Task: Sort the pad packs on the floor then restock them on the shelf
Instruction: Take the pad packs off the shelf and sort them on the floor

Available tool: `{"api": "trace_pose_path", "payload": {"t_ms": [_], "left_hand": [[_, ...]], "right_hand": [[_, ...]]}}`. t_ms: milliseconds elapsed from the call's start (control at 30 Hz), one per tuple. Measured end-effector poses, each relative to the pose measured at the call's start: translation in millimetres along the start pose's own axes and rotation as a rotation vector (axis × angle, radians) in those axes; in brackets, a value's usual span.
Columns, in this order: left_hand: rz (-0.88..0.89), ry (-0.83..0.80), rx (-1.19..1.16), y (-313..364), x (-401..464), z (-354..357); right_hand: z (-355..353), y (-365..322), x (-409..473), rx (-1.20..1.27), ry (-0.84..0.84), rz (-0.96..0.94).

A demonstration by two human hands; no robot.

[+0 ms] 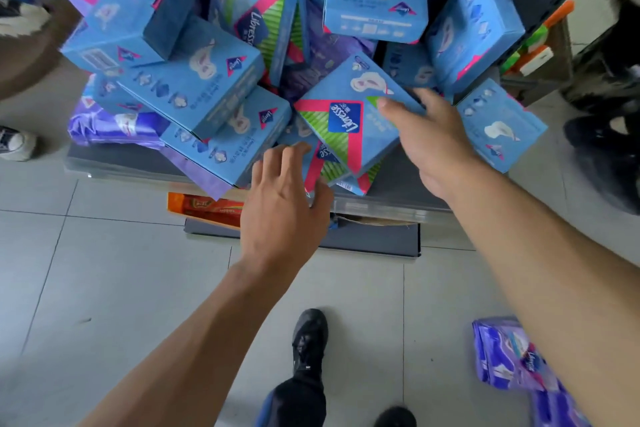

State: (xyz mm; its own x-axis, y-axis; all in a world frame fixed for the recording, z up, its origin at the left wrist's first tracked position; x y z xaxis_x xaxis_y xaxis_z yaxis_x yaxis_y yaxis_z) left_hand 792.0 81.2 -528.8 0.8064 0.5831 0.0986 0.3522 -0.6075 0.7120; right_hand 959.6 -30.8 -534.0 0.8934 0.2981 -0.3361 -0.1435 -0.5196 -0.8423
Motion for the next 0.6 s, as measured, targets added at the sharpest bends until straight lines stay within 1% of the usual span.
{"api": "trace_pose_path", "payload": {"t_ms": [100,200,267,333,400,433,533,567,600], "left_hand": [[0.015,0.008,-0.096,16.9,-4.9,3.4],[-0.103,-0.032,-0.3,38.7,-18.0,15.8],[-0.186,-0.118,-0.507,58.6,-30.9,31.6],[-0.311,-0.234,-0.743,82.6,-46.2,52.5],[-0.429,-0.301,-0.94,106.3,-60.7,74.4],[-0.456,-0.314,-0.986,121.4,-68.4,85.3],[-0.48,-0.385,-1.06,160.6,-89.1,112.5],[-0.48,-0.417,-1.064,174.4,-97.9,122.9],[-0.477,-0.445,-1.052,188.0,-106.5,132.9]], "right_hand": [[-21.3,14.1,-19.1,0.213,-0.022,0.098],[-47.4,33.3,-49.8,0.378,-0.067,0.171],[-65.1,47.3,-73.1,0.498,-0.105,0.186],[-84.3,63.9,-96.4,0.593,-0.145,0.195],[-106.6,85.2,-118.1,0.605,-0.183,0.185],[-122.9,97.4,-131.1,0.597,-0.197,0.182],[-173.1,137.1,-164.5,0.541,-0.218,0.202],[-195.1,150.1,-176.4,0.536,-0.195,0.22],[-218.6,164.9,-187.1,0.55,-0.138,0.243]]}}
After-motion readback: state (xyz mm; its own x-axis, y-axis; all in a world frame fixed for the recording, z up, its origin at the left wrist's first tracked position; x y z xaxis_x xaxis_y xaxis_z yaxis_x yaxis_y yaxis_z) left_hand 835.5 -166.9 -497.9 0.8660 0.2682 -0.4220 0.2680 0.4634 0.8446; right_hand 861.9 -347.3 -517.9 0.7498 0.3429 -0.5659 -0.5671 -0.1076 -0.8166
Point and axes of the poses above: each hand's wrist, its own x-axis towards the middle knuckle, its own z-axis out of the palm, y = z × x, the point moved 4 cm from there along x, towards the middle knuckle, and after that the axes turned 11 degrees about -x, right-handed, at the moved point
